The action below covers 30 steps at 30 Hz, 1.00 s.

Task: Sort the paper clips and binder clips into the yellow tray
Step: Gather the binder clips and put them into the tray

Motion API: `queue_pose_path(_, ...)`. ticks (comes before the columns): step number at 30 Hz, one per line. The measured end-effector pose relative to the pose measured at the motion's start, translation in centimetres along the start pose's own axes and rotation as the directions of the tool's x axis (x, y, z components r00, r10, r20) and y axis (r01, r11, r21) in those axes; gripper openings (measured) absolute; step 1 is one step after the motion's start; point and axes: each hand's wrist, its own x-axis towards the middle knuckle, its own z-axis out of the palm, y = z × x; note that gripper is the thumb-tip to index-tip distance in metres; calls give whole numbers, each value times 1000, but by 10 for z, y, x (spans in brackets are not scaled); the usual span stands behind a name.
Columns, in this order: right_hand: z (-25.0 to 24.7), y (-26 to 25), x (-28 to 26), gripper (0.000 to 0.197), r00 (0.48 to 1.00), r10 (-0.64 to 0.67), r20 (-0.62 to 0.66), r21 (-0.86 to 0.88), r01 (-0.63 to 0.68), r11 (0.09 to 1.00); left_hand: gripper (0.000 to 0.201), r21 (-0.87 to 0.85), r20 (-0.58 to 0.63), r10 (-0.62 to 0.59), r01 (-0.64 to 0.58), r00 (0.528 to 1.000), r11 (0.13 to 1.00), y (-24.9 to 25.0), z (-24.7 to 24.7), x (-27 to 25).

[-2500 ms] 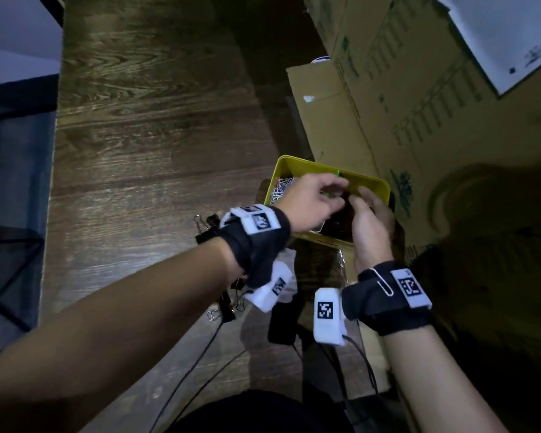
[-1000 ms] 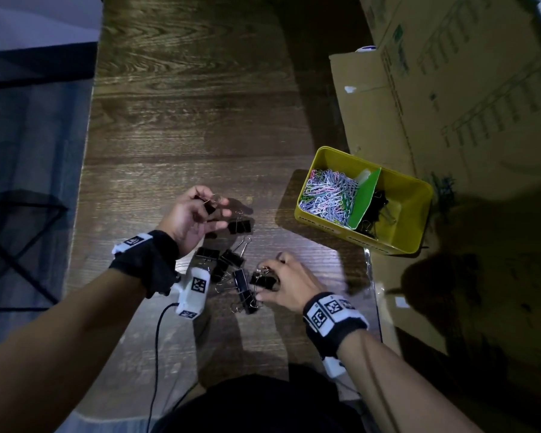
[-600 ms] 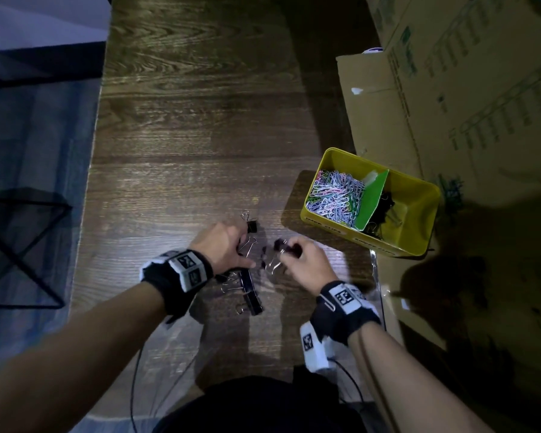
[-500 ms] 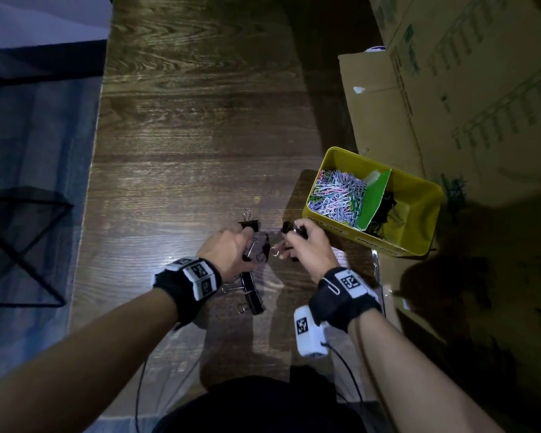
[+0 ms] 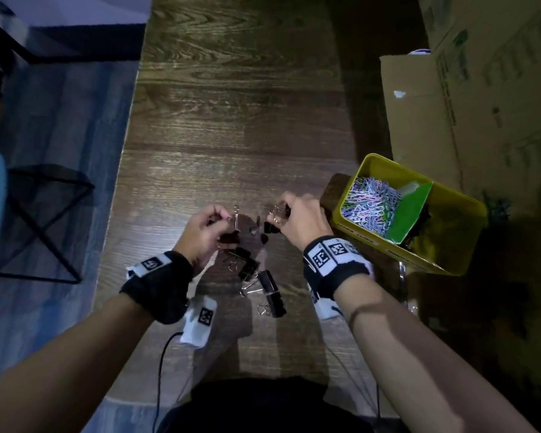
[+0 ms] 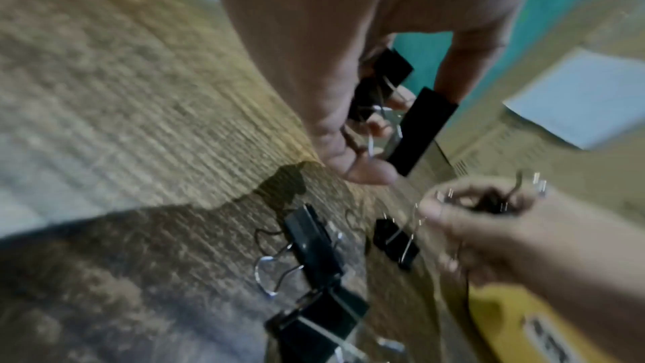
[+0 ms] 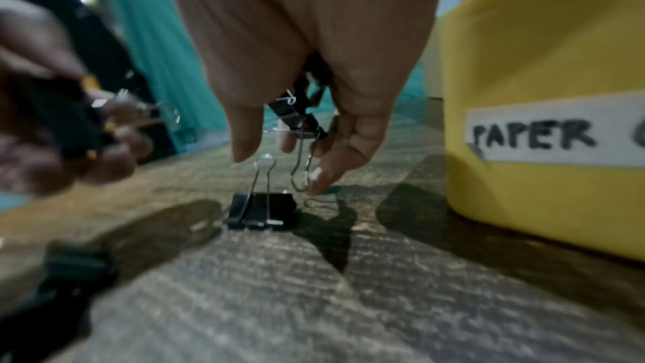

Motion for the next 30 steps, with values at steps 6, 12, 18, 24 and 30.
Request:
queue_pose_path(6,18,-11,1,31,995,3,95,-271,23,962,31,-341,87,-183,202,979,918,12,-9,2)
queue_pose_path(12,-25,-13,-21,11,991,109,78,446,-133,885,32,-363,215,-157,228,964,903,39,17,-1)
queue_pose_path(18,-89,22,-65,15,921,380,-84,951,-39,306,24,-178,406,-100,186,908,966,77,106,-3)
queue_pose_path(24,-128,96,-88,33,678,724,-128,928,-176,328,19,137,527,-201,151,826,979,85,227,-11)
queue_pose_path(30,-124,126,-87,24,605,787,-119,898,-272,345,14,491,488,-177,-101,854,866,68,297,-11)
